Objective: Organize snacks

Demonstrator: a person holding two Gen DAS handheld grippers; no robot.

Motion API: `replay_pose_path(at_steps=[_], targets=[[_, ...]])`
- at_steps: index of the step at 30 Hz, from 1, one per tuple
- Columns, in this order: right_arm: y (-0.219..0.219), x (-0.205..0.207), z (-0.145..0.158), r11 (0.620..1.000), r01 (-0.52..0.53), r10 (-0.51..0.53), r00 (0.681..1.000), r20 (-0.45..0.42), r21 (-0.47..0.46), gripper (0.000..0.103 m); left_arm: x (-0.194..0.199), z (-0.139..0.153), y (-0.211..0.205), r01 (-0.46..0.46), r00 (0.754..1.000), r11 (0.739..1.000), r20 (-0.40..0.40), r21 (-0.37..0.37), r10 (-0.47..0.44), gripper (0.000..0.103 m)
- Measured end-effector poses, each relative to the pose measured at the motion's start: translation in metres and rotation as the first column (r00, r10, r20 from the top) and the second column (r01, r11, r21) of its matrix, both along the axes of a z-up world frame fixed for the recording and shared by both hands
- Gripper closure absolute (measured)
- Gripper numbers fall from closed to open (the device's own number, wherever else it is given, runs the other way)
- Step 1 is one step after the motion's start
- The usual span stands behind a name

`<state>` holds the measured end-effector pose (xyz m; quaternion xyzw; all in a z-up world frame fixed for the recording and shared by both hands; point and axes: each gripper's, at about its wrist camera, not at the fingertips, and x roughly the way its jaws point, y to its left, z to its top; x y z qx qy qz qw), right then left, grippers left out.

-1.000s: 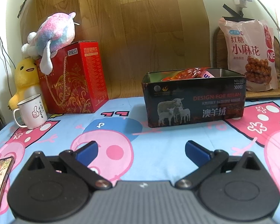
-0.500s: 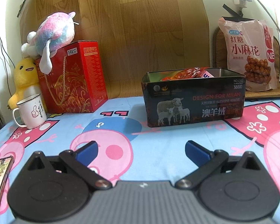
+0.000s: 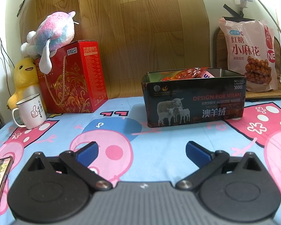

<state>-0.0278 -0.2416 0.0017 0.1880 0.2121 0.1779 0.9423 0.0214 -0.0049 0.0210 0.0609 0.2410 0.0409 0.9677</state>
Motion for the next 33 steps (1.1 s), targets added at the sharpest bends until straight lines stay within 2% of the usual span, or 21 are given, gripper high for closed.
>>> replay_pose_path(at_steps=[33], targets=[[0.0004,0.0008,0.0001,1.000,0.003,-0.003,1.000,-0.002,0.001,0.028,0.0024,-0.0004,0.0036,-0.008,1.000,1.000,-0.018,-0.022,0.008,0.000]])
